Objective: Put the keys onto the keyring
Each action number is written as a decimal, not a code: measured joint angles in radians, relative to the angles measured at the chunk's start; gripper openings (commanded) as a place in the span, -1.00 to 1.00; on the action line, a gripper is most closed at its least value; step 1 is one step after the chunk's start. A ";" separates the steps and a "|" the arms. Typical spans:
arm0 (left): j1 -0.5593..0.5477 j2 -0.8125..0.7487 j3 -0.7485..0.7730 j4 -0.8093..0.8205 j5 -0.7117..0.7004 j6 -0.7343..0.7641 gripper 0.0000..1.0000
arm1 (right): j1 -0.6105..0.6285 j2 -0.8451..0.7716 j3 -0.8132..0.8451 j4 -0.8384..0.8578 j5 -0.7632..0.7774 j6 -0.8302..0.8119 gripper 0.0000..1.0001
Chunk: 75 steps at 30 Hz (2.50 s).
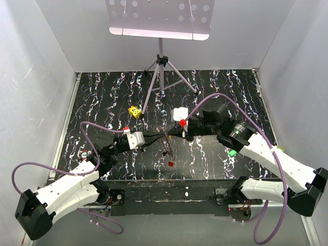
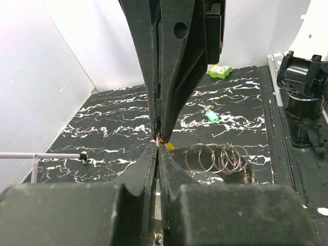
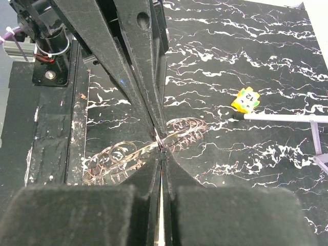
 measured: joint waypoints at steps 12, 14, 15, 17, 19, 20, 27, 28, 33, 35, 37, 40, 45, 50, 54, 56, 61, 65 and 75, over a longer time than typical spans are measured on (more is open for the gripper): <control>0.000 0.005 0.000 0.001 0.000 0.005 -1.00 | -0.008 0.000 0.000 0.004 -0.019 0.006 -0.97; 0.000 0.006 0.000 0.001 0.001 0.006 -1.00 | -0.008 0.000 0.000 0.004 -0.020 0.007 -0.97; 0.000 0.007 0.000 0.001 0.002 0.007 -1.00 | -0.008 0.000 0.000 0.003 -0.020 0.008 -0.97; 0.000 0.008 0.000 0.001 0.002 0.008 -1.00 | -0.008 0.000 0.000 0.003 -0.020 0.011 -0.97; 0.000 0.009 0.001 0.001 0.003 0.008 -1.00 | -0.008 0.000 0.000 0.003 -0.020 0.013 -0.97; 0.000 0.009 0.001 0.001 0.003 0.008 -1.00 | -0.009 0.000 0.000 0.003 -0.020 0.014 -0.97; 0.000 0.014 0.002 0.000 0.004 0.009 -1.00 | -0.009 0.000 0.000 0.000 -0.019 0.017 -0.97; 0.000 0.016 0.003 -0.001 0.005 0.009 -1.00 | -0.009 0.000 0.000 -0.001 -0.019 0.016 -0.97; 0.000 0.019 0.006 -0.004 0.005 0.012 -1.00 | -0.011 0.000 0.000 -0.002 -0.019 0.010 -0.97; 0.000 0.022 0.006 -0.004 0.005 0.013 -1.00 | -0.011 0.000 0.000 -0.005 -0.019 0.006 -0.97; 0.000 0.025 0.006 -0.004 0.006 0.013 -1.00 | -0.012 0.000 0.000 -0.010 -0.020 0.002 -0.97; 0.000 0.027 0.009 -0.008 0.006 0.013 -1.00 | -0.012 0.000 0.000 -0.011 -0.020 -0.004 -0.97; 0.000 0.028 0.010 -0.012 0.006 0.016 -1.00 | -0.013 0.000 0.000 -0.012 -0.019 -0.009 -0.97; -0.001 0.028 0.010 -0.016 0.004 0.016 -1.00 | -0.013 0.000 0.000 -0.014 -0.015 -0.010 -0.97; 0.000 0.030 0.012 -0.024 0.003 0.016 -1.00 | -0.013 0.000 0.000 -0.016 -0.016 -0.010 -0.97; 0.000 0.031 0.012 -0.026 0.003 0.016 -1.00 | -0.013 0.000 0.000 -0.016 -0.016 -0.010 -0.97; 0.000 0.031 0.012 -0.031 0.002 0.017 -1.00 | -0.013 0.000 0.000 -0.016 -0.016 -0.010 -0.97; 0.000 0.031 0.012 -0.031 0.002 0.016 -1.00 | -0.013 0.000 0.000 -0.016 -0.019 -0.009 -0.97; 0.000 0.031 0.012 -0.038 0.004 0.016 -1.00 | -0.013 0.000 0.000 -0.016 -0.032 0.002 -0.97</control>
